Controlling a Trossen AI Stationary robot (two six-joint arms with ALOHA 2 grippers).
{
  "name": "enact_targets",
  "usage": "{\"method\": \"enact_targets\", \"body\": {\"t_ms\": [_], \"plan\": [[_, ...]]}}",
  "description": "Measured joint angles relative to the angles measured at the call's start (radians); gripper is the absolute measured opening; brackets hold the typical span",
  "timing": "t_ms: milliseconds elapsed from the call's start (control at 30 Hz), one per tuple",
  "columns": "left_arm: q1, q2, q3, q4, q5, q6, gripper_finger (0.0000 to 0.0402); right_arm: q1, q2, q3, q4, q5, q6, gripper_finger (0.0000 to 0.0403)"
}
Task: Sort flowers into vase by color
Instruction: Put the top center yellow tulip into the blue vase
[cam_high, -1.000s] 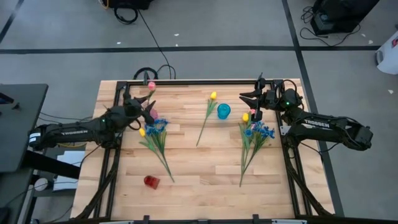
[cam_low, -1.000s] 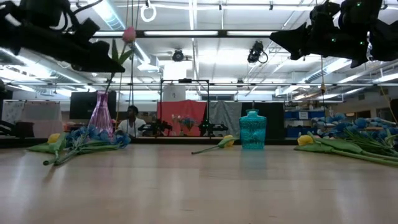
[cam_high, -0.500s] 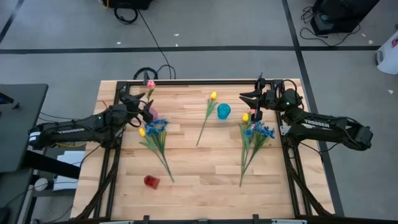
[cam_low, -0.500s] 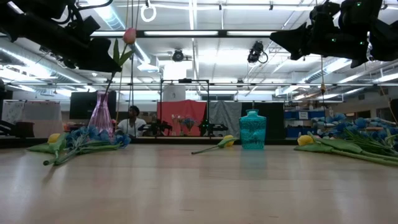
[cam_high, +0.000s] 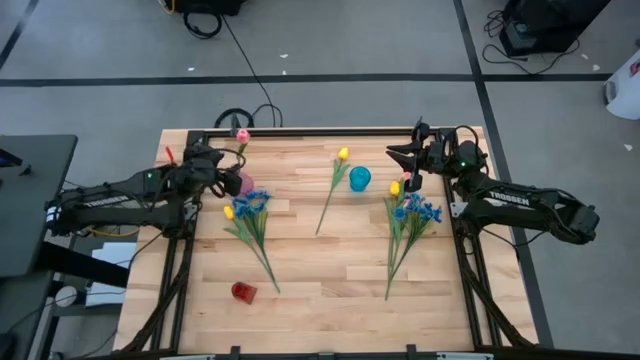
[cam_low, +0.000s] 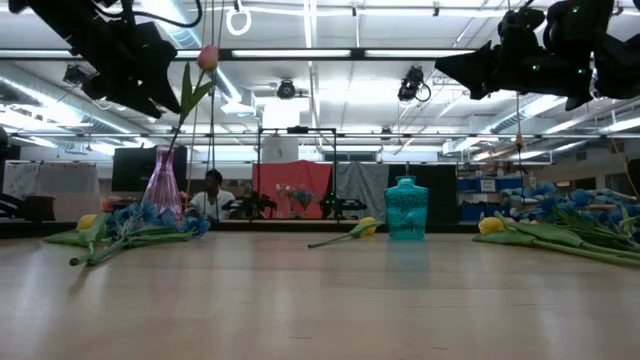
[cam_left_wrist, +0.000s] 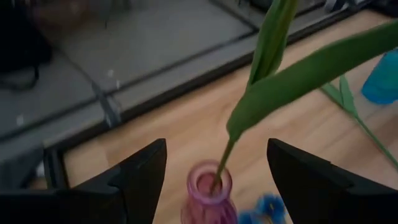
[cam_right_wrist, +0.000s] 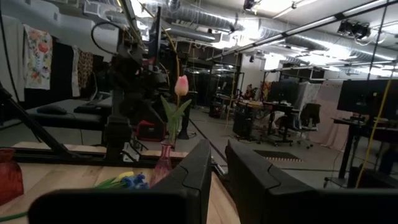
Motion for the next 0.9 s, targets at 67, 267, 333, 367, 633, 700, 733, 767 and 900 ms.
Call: {"method": "enact_targets", "body": {"t_ms": [67, 267, 333, 367, 633, 700, 733, 767, 900], "plan": [[0.0, 0.035, 0.041, -0.076, 0.035, -0.076, 0.0284, -0.016, 0.0, 0.0, -0.009, -0.005, 0.0, 0.0065], [0.0, 0.132, 0.111, -0.22, 0.202, -0.243, 0.0279, -0.069, 0.0, 0.0, -0.015, -0.013, 0.0, 0.0065], [0.0, 0.16, 0.115, -0.265, 0.264, -0.312, 0.0274, -0.087, 0.0, 0.0, -0.019, -0.023, 0.0, 0.0065], [0.0, 0.173, 0.115, -0.281, 0.298, -0.34, 0.0271, -0.094, 0.0, 0.0, -0.021, -0.024, 0.0, 0.0065], [-0.021, 0.283, 0.115, -0.213, 0.592, -0.397, 0.0251, -0.128, 0.0, 0.0, -0.022, -0.024, 0.0, 0.0065], [-0.04, 0.312, 0.115, -0.145, 0.642, -0.396, 0.0249, -0.13, 0.0, 0.0, -0.02, -0.024, 0.0, 0.0065], [-0.049, 0.328, 0.115, -0.103, 0.665, -0.397, 0.0248, -0.131, 0.0, 0.0, -0.02, -0.024, 0.0, 0.0065], [-0.058, 0.344, 0.115, -0.06, 0.689, -0.397, 0.0248, -0.131, 0.0, 0.0, -0.02, -0.024, 0.0, 0.0065], [-0.085, 0.418, 0.115, 0.098, 0.766, -0.416, 0.0248, -0.13, 0.0, 0.0, -0.02, -0.024, 0.0, 0.0065]]}}
